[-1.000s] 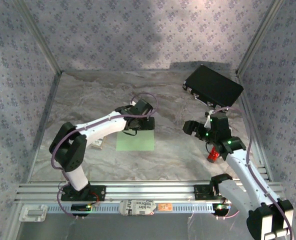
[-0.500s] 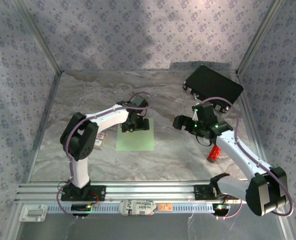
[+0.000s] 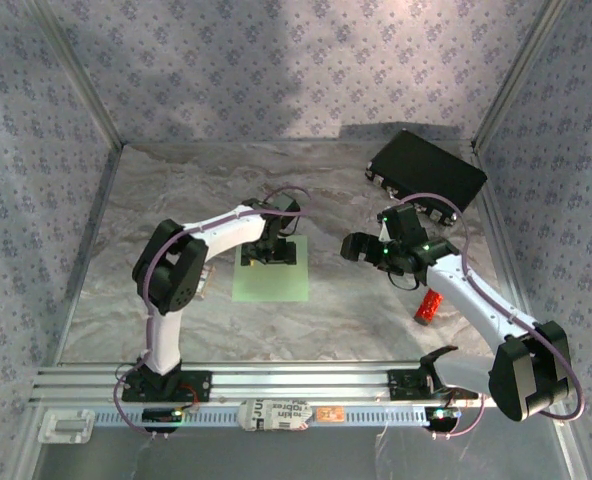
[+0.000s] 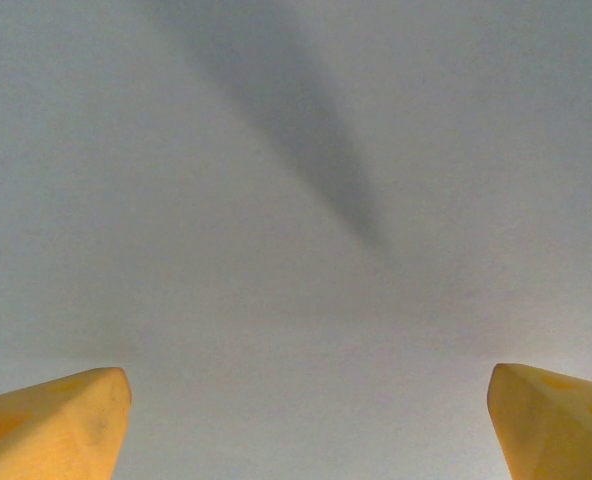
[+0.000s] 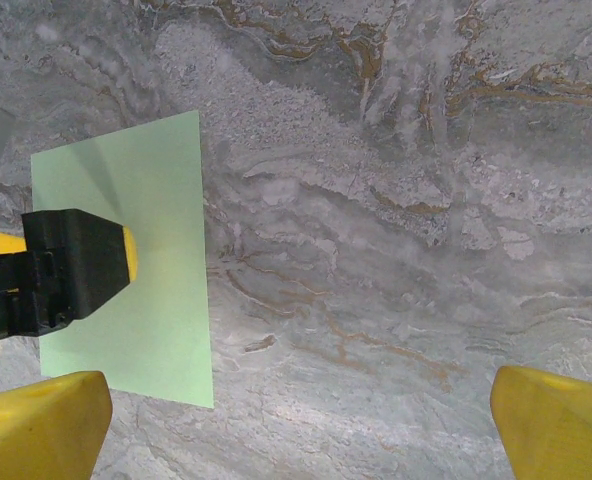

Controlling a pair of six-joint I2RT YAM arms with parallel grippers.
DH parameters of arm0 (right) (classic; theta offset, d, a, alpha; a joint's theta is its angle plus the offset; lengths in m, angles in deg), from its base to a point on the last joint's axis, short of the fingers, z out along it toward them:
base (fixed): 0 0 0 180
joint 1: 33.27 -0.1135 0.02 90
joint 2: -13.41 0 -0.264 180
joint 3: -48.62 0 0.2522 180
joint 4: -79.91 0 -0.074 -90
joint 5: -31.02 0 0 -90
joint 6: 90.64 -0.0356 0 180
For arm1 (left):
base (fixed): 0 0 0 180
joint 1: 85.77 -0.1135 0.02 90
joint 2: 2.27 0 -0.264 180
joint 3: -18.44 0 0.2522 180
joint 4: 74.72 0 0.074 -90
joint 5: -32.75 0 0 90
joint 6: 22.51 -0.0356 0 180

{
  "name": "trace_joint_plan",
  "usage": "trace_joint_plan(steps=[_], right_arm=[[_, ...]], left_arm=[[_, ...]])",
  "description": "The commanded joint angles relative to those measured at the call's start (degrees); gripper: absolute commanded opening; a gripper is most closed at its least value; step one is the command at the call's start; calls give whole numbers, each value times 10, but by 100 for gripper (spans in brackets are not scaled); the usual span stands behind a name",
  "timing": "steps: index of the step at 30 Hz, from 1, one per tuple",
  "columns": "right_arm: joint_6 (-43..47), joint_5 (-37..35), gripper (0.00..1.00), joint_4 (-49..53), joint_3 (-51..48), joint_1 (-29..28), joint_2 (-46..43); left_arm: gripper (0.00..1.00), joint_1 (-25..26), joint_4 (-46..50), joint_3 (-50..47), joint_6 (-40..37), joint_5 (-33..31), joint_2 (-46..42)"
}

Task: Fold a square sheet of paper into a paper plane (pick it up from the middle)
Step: Move the square sheet of paper to the center of the table.

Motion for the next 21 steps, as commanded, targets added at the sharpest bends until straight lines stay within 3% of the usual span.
trace_joint_plan(steps=[1, 9, 21], right_arm=[[1, 4, 99, 11, 8, -3, 5], [3, -3, 99, 16, 2, -4, 5], [-13, -31, 96, 14, -19, -3, -18]], left_arm=[[92, -1, 18, 12, -13, 12, 19], [92, 13, 9, 1, -8, 26, 30], [92, 85, -27, -4, 77, 36, 20]])
